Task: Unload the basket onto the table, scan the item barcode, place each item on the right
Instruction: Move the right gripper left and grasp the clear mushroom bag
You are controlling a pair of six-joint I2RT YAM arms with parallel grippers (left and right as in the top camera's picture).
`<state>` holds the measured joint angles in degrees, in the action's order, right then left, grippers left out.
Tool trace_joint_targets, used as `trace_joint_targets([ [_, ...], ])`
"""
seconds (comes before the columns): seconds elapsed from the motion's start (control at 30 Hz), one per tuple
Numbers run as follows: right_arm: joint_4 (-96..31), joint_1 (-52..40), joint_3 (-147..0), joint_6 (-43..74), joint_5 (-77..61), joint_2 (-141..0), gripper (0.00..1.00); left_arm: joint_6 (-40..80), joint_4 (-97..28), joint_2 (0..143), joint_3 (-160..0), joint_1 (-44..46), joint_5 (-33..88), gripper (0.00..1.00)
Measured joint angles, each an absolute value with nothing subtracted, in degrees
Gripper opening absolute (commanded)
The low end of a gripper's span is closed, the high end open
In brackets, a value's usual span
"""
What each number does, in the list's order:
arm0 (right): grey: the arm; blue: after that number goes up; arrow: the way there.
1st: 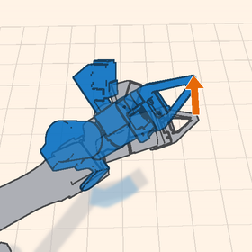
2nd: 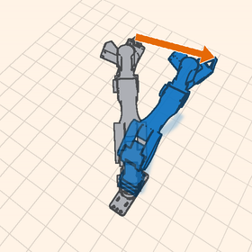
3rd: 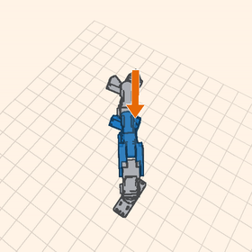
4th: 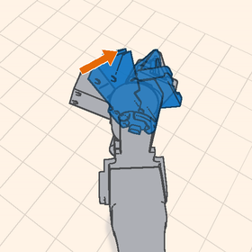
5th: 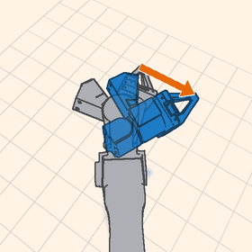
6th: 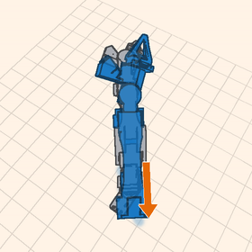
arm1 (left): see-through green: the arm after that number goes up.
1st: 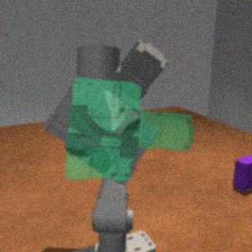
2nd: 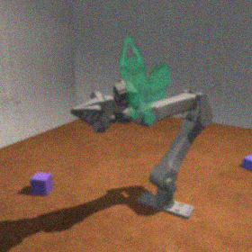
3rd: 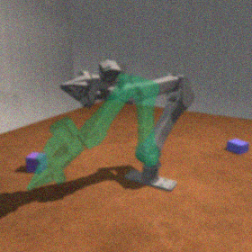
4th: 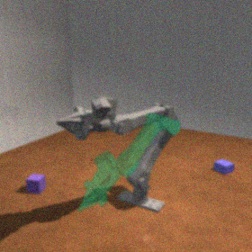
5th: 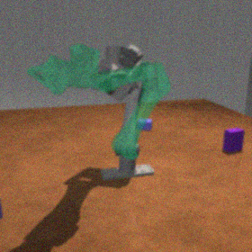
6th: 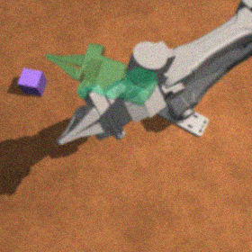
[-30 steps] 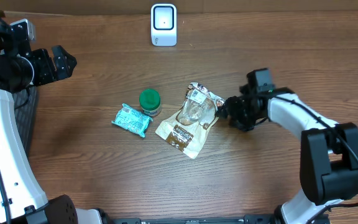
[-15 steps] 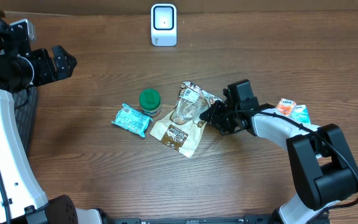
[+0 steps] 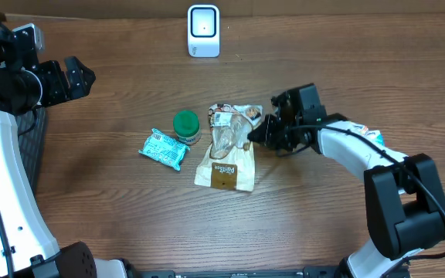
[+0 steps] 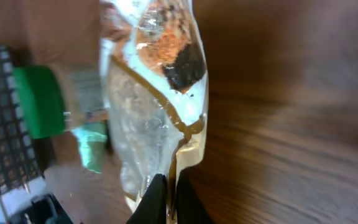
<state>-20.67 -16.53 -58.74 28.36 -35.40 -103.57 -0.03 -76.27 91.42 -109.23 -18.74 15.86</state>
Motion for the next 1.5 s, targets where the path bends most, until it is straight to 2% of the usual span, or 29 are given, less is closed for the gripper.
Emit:
trace_joint_targets([
  [0.77,-17.98,-17.41,-60.01,25.36,-35.07,-110.08,0.04,-0.03,-76.27,91.42,-109.23,-18.74,15.86,1.00],
  [0.93,-16.93,-17.39,-60.01,25.47,-35.59,-112.46,0.18,-0.01,-76.27,91.42,-109.23,-18.74,15.86,1.00],
  [1.17,-14.57,-18.06,-60.01,27.24,-36.71,-112.99,0.29,-0.03,-76.27,91.42,-109.23,-18.74,15.86,1.00],
  [1.5,-13.06,-19.33,-60.45,30.06,-40.10,-114.76,0.30,-0.03,-76.27,91.42,-109.23,-18.74,15.86,1.00],
])
